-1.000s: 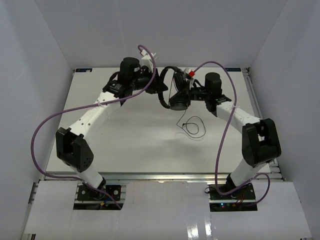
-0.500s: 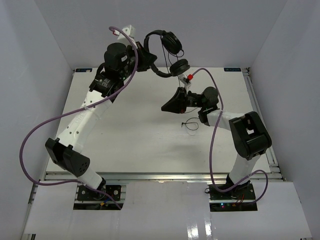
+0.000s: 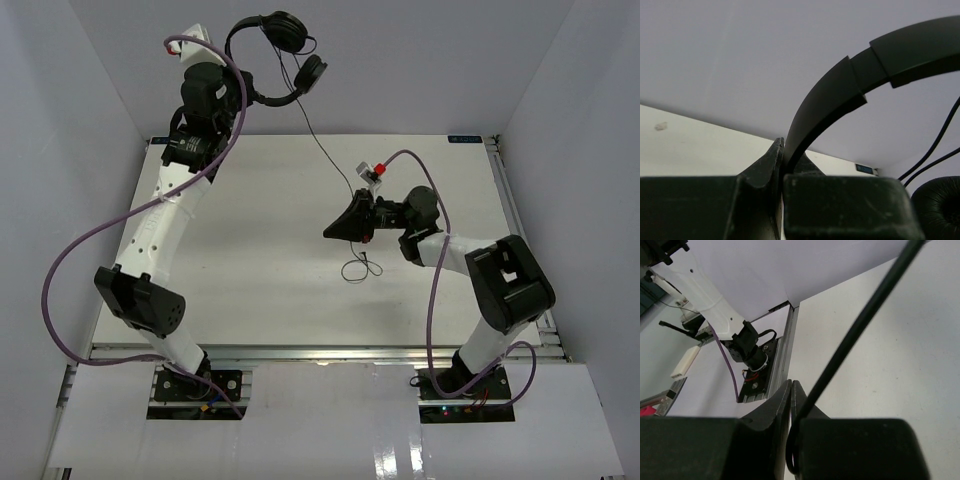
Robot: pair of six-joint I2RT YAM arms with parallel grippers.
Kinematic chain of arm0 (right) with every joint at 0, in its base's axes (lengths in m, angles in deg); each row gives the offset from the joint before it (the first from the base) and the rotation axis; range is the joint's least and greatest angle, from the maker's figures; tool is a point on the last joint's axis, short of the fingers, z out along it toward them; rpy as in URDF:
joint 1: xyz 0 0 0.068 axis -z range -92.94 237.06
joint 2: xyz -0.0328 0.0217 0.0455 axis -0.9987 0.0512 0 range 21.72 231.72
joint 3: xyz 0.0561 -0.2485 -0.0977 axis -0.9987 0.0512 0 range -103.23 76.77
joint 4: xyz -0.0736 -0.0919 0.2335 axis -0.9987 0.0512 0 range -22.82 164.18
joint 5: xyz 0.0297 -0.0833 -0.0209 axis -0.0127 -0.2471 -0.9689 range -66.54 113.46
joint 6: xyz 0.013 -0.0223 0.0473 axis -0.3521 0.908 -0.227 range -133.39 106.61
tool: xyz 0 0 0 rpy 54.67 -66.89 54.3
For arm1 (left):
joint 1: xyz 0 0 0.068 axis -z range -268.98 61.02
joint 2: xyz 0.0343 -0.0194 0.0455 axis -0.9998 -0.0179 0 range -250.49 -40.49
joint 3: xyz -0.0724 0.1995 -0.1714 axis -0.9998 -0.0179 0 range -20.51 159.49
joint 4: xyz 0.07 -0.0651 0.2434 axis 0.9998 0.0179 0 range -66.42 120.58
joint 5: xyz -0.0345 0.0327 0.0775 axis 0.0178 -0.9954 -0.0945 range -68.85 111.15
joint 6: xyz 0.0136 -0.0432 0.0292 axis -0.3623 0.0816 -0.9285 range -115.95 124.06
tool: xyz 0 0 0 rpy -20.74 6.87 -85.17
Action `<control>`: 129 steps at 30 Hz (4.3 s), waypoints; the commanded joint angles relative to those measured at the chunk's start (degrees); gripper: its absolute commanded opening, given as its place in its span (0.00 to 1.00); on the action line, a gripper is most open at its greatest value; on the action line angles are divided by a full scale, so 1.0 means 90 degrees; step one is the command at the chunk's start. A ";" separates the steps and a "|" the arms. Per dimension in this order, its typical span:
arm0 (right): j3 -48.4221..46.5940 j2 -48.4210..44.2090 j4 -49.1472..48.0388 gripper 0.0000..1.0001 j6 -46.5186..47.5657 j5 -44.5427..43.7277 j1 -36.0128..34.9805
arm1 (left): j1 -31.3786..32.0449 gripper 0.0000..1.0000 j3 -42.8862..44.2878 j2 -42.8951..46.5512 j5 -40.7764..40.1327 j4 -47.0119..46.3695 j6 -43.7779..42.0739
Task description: Wrap the headphones
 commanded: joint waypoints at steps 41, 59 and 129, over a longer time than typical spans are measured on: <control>-0.3335 -0.2034 0.8723 0.08 1.2170 -0.9498 -0.1915 | 0.0422 0.00 -0.3643 -0.0350 0.3355 0.0001 -0.3000; -0.4394 -0.1686 0.8866 0.08 1.0814 -0.7912 -0.1293 | 0.1269 0.00 -0.3258 -0.1116 0.4246 0.0259 -0.3165; -0.2450 -0.2057 0.7430 0.08 0.6873 -0.5584 0.1402 | 0.1363 0.00 -0.1291 -0.1208 0.6530 0.0563 -0.2531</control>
